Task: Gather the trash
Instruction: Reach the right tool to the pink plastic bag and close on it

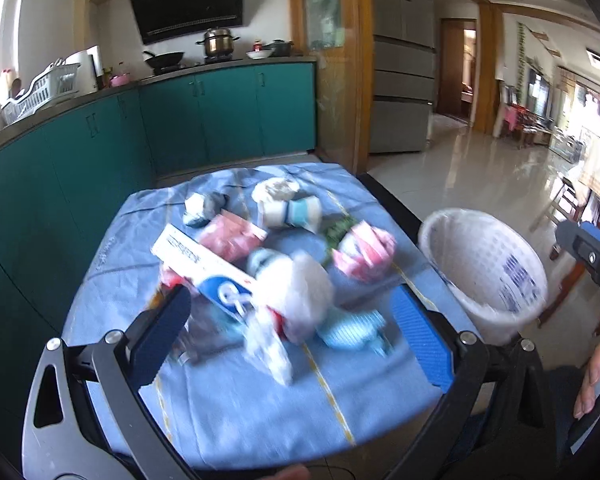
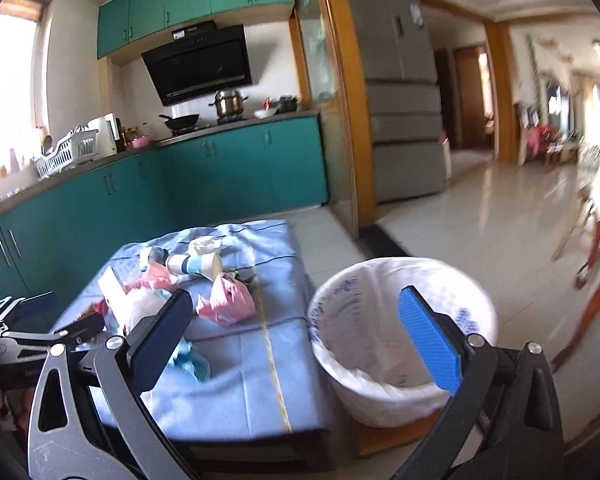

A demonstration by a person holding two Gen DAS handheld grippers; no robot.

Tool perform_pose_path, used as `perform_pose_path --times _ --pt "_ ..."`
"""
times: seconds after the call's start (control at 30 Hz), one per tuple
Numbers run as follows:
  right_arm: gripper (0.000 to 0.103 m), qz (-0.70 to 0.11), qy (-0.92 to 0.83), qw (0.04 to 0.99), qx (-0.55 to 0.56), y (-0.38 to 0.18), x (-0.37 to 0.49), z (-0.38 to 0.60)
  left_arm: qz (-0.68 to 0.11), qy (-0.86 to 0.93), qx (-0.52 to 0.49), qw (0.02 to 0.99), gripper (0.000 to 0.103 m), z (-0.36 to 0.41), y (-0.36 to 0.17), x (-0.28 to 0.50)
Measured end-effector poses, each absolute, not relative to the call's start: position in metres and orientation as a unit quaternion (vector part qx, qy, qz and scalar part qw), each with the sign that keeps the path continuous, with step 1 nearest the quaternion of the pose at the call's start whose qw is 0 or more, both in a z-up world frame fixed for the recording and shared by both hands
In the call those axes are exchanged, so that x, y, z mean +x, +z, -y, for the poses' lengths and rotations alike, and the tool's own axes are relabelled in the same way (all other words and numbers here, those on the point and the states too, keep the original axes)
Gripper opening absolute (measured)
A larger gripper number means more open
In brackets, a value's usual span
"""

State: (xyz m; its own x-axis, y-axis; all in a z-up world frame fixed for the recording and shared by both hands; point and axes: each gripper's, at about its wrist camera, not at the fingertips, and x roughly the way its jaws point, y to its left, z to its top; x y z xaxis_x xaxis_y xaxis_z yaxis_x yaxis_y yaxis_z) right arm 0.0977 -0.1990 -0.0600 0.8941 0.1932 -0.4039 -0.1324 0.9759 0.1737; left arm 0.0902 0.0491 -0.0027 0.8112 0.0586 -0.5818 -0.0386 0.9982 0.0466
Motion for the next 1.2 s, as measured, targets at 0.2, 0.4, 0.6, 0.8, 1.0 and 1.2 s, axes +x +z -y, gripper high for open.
perform_pose_path --times 0.2,0.4,0.6,0.8,1.0,1.2 --pt "0.1 -0.24 0.091 0.966 0.029 -0.049 0.193 0.176 -0.3 0.037 -0.046 0.952 0.099 -0.085 0.036 0.175" --pt "0.089 -0.306 0.186 0.933 0.043 -0.07 0.274 0.14 -0.302 0.032 -0.028 0.952 0.089 -0.083 0.018 0.223" --pt "0.071 -0.395 0.286 0.867 0.099 -0.146 0.288 0.123 -0.36 -0.03 -0.09 0.928 0.089 -0.11 -0.017 0.229" --pt "0.071 -0.414 0.304 0.853 0.092 -0.156 0.288 0.105 -0.369 -0.113 -0.002 0.923 0.093 -0.094 -0.026 0.206" --pt "0.073 -0.412 0.299 0.858 0.061 -0.156 0.286 0.097 -0.382 -0.143 0.115 0.906 0.094 -0.072 -0.062 0.16" --pt "0.075 -0.415 0.298 0.859 0.036 -0.161 0.284 0.085 -0.444 -0.118 0.093 0.883 0.039 -0.084 -0.089 0.165"
